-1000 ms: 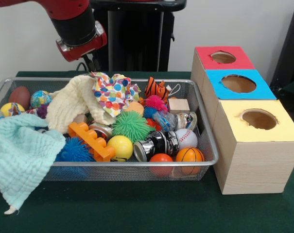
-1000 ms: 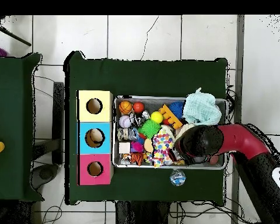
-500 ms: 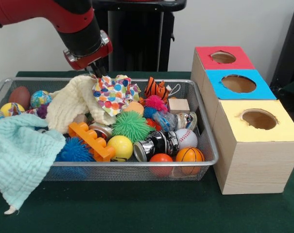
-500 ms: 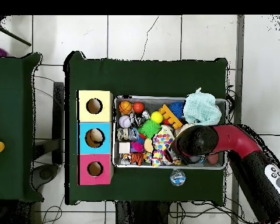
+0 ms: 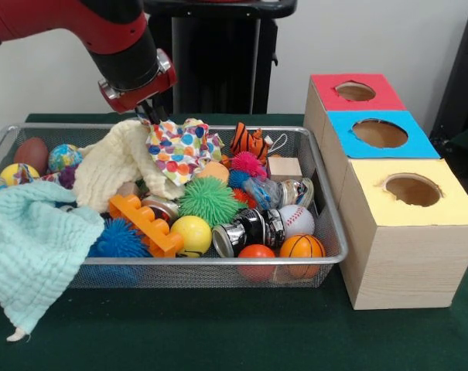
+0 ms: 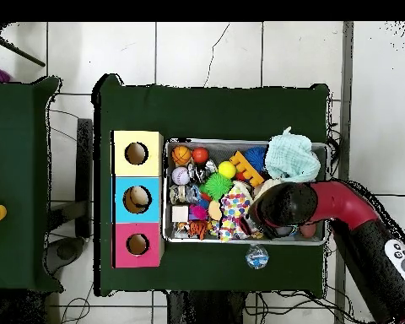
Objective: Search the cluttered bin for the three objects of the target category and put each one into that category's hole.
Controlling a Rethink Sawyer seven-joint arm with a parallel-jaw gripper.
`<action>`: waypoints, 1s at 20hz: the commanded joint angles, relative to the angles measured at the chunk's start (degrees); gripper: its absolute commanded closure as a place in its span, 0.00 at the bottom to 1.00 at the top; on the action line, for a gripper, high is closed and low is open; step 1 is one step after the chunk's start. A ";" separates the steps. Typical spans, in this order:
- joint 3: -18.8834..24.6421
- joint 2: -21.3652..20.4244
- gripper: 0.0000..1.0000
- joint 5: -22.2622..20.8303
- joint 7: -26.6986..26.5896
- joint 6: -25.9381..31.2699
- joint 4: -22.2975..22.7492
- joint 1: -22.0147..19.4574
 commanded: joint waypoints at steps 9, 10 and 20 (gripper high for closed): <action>1.39 -3.02 1.00 0.87 -18.56 8.99 -6.71 0.87; 1.67 -3.39 1.00 1.46 -18.64 9.66 -6.92 0.77; 1.51 -0.36 1.00 2.17 -21.58 14.10 -11.88 0.01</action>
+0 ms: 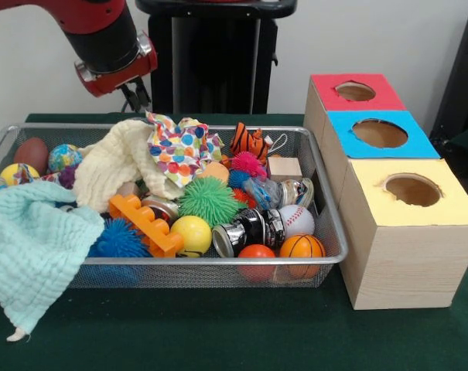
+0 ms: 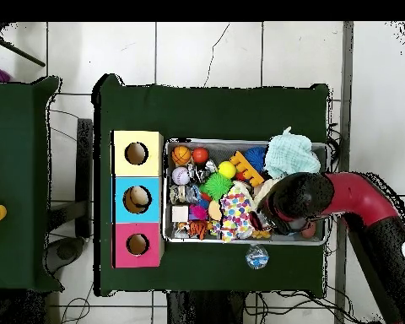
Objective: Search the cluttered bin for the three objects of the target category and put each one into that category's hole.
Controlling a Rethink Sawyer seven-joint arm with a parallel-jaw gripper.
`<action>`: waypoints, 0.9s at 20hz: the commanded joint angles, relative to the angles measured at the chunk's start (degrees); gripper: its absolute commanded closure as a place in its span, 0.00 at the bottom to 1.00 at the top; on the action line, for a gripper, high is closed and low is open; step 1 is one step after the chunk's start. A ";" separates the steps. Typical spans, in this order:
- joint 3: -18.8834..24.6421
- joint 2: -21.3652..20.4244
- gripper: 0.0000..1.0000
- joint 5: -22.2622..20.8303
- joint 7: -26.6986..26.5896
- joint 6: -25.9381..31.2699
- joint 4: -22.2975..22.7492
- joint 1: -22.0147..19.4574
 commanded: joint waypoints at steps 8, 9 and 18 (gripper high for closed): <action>-0.54 9.81 1.00 -2.09 -25.80 10.31 -15.36 0.76; -1.21 10.41 1.00 -2.27 -25.65 11.46 -16.05 1.01; -1.39 10.22 1.00 -2.80 -25.95 11.65 -16.89 0.96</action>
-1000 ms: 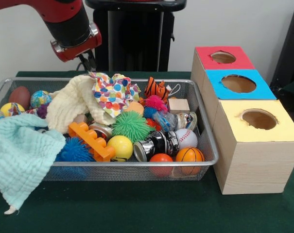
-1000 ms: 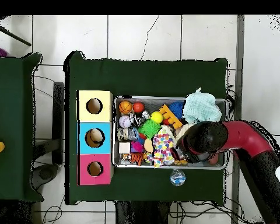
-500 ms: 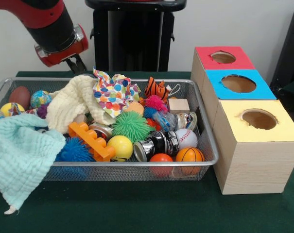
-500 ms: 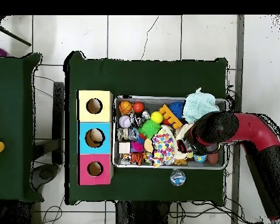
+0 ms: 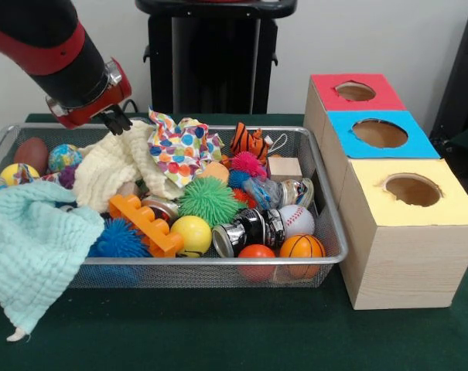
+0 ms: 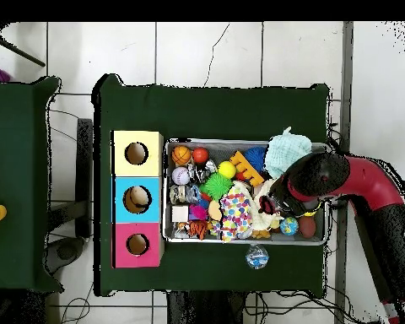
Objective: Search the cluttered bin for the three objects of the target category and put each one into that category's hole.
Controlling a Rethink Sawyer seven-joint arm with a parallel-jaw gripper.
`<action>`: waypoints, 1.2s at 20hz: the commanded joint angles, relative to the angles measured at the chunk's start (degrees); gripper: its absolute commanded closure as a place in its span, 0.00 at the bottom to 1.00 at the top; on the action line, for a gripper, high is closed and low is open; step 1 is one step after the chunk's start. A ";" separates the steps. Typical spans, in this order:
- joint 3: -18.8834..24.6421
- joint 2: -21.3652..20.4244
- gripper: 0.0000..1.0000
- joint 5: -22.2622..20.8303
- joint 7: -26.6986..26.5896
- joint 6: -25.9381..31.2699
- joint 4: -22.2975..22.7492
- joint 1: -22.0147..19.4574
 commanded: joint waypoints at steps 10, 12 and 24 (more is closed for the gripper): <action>2.91 -7.90 1.00 0.74 -18.71 2.29 0.27 -0.80; 4.00 -10.16 1.00 1.96 -18.94 2.85 1.30 -1.34; 7.36 -27.20 1.00 9.48 -14.57 5.80 8.46 -4.26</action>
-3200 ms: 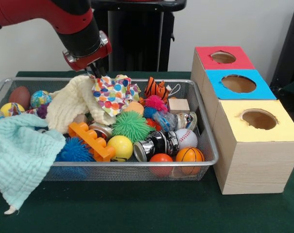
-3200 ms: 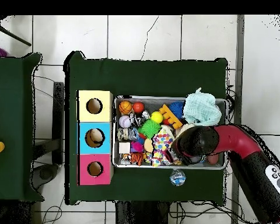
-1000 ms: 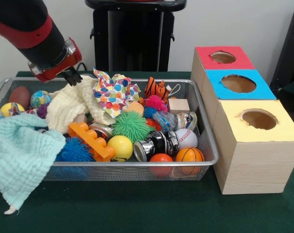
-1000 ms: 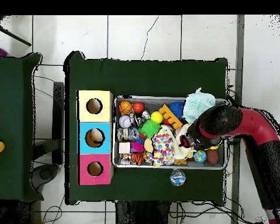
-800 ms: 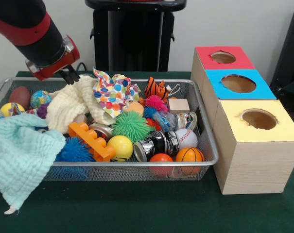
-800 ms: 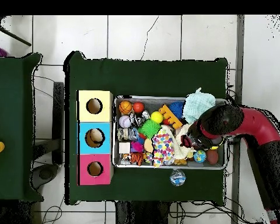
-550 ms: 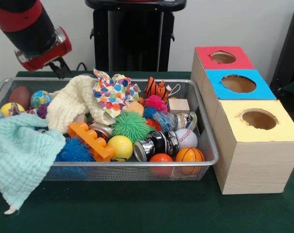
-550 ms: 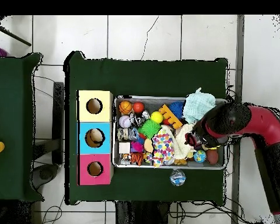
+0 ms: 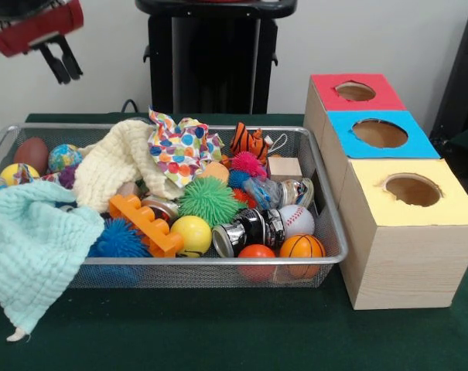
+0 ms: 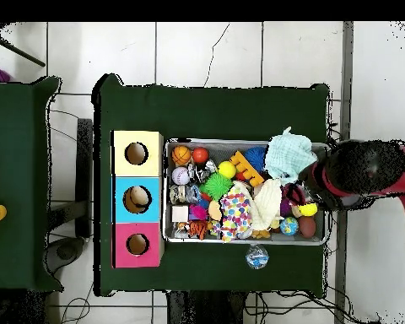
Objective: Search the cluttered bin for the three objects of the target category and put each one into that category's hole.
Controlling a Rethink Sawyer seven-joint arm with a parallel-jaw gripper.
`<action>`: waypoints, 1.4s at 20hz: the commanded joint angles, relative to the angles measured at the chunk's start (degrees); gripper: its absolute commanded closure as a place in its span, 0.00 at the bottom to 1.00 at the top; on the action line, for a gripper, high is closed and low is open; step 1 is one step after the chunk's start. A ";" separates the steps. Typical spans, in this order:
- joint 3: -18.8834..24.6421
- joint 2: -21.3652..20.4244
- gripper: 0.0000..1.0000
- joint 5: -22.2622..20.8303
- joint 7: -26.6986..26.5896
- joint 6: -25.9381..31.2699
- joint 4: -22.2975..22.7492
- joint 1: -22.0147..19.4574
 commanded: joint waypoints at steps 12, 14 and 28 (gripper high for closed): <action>2.99 -26.91 1.00 13.71 -8.72 4.89 17.47 -7.17; 2.84 -28.12 1.00 14.73 -8.62 4.60 18.54 -7.49; 2.38 -37.36 1.00 23.11 -5.61 -0.92 28.16 -6.82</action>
